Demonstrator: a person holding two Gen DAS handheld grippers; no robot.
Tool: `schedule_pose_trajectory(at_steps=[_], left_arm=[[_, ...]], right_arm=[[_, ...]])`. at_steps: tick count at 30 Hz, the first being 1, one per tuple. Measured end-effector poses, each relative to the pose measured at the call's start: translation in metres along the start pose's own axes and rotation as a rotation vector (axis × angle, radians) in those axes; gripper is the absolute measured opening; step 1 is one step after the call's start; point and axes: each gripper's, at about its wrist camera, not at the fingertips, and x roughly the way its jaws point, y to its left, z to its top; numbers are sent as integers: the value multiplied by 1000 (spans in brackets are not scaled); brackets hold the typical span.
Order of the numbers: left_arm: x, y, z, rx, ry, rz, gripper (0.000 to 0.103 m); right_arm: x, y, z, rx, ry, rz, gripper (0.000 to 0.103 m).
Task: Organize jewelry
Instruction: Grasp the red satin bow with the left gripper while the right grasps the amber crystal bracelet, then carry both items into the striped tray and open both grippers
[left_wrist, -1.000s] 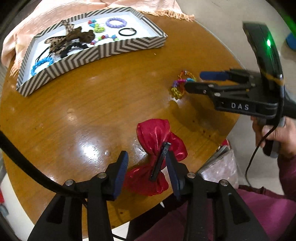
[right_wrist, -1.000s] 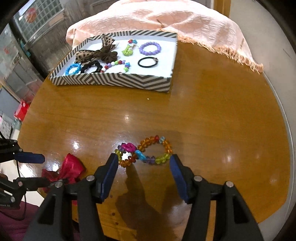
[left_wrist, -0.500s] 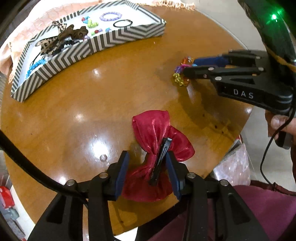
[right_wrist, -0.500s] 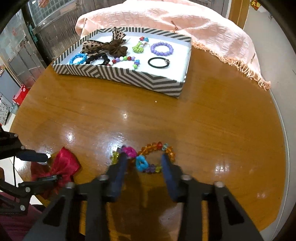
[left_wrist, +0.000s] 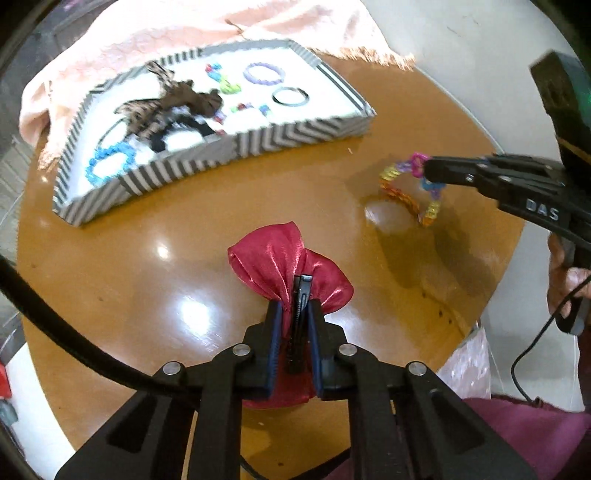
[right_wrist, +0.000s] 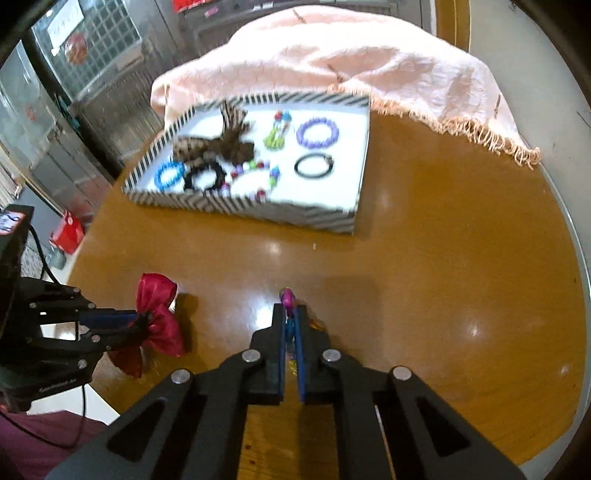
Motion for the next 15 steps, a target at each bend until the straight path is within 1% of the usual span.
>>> schedule_pose_trajectory(at_steps=[5, 9, 15], left_arm=[[-20, 25, 19, -43, -48, 11, 14], [-32, 36, 32, -72, -88, 28, 14], [-49, 58, 54, -131, -146, 79, 14]], right_arm=[[-17, 6, 20, -18, -49, 8, 5], [-26, 12, 39, -36, -80, 16, 5], [-31, 12, 71, -58, -115, 10, 5]])
